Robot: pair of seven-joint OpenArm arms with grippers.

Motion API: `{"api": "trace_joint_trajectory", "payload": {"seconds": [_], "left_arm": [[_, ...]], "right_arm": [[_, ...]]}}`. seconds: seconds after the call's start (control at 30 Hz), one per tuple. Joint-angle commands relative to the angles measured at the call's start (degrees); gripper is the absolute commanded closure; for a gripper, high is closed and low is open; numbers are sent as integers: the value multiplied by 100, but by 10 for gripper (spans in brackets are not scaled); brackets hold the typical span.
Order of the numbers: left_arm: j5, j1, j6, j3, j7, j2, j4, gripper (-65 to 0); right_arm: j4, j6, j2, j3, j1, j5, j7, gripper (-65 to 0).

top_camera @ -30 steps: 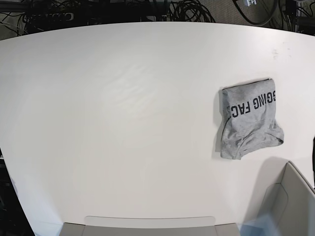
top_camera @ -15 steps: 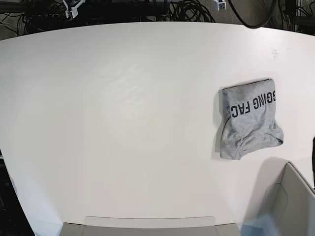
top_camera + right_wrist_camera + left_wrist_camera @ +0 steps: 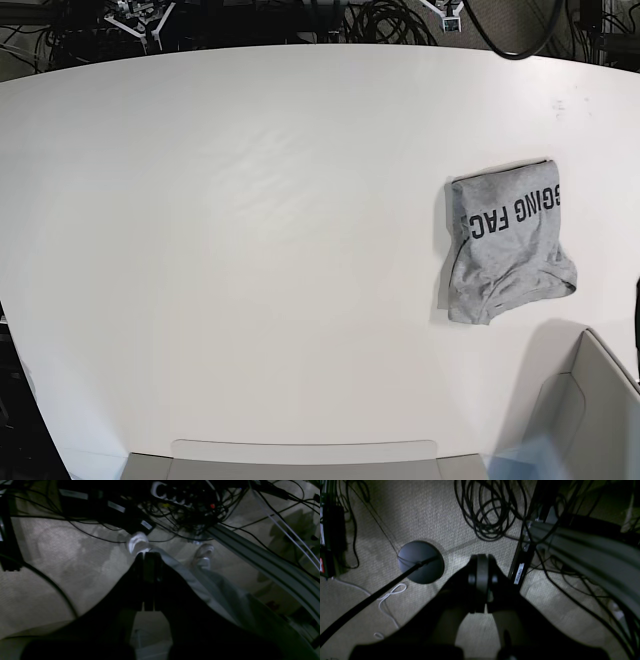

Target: Fold the T-shirt properly

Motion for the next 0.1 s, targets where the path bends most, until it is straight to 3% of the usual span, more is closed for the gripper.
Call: {"api": "trace_joint_trajectory", "payload": {"seconds": [0.0, 0.07], "left_arm": [[15, 12, 36, -5, -71, 6, 4, 0], [6, 12, 36, -5, -71, 67, -5, 0]], "right_arm": [[27, -21, 4, 14, 81, -29, -13, 0], [27, -21, -5, 14, 116, -29, -21, 0]]}}
